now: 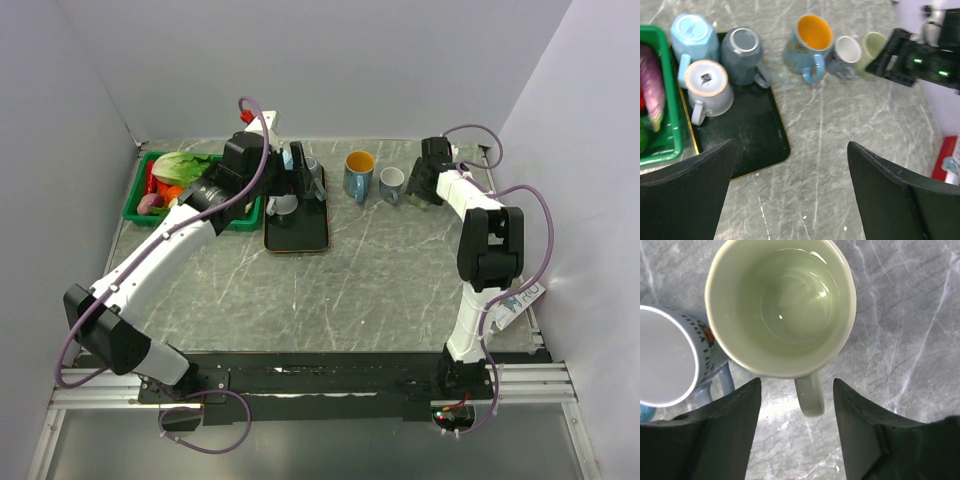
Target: Turn the mug right side up
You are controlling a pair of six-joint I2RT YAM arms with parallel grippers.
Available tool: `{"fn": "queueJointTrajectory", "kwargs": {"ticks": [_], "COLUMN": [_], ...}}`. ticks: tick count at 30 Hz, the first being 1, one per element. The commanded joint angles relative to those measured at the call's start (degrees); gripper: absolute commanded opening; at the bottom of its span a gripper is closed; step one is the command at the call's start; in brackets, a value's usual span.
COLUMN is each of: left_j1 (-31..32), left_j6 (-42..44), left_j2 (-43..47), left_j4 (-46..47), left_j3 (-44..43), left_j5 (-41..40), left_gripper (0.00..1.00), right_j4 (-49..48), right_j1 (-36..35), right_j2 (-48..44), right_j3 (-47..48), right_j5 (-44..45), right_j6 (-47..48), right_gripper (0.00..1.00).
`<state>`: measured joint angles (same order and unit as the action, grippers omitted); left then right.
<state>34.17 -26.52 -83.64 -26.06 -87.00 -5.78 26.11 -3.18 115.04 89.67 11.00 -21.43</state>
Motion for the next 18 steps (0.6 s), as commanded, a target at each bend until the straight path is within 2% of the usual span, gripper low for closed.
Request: {"fn": "queueJointTrajectory", "kwargs": {"ticks": [1,5,6,10,14,17,18], "left_j1": [-2.2,-3.8,-4.2,-5.9,-6.1,-6.3,-6.7], "left_j6": [-3.3,-4.1,-3.6,1.2,14.3,18.4,18.9], "left_j2": [-2.1,-3.6,-4.3,-6.3,-10.5,-14.2,-15.0], "left_j4": [-3.3,-3.8,-3.7,-0.8,3.6,4.9,5.5], "left_j3": [-2.6,-1.9,-1.6,0.8,2.8,3.0,3.0], "left_j5": [-3.4,-4.7,-4.7,-2.7,2.0,-0.7,-1.6], "left_gripper": [0.96,0.96,0.96,0.96,0.96,0.96,0.96], "right_j4": [0.0,2.1,2.9,2.8,0.3,0.0,0.2], "right_j1": [-0.5,-0.4,-0.5,-0.5,-0.5,-0.4,-0.5], "right_j2": [-7.3,-11.6,-12.6,-19.0,-25.9,-29.9,-31.2], "right_j3": [0.1,-0.6,-0.7,-3.4,-8.0,-10.2,-10.6], "right_j5": [1.3,0.2,-0.5,-7.0,-14.2,-15.7,-15.8], "right_j6": [-1.2,-1.1,-0.3,1.1,0.7,-0.6,-1.9], "right_gripper": [0.71,0.83,0.99,1.0,1.0,1.0,0.97]}}
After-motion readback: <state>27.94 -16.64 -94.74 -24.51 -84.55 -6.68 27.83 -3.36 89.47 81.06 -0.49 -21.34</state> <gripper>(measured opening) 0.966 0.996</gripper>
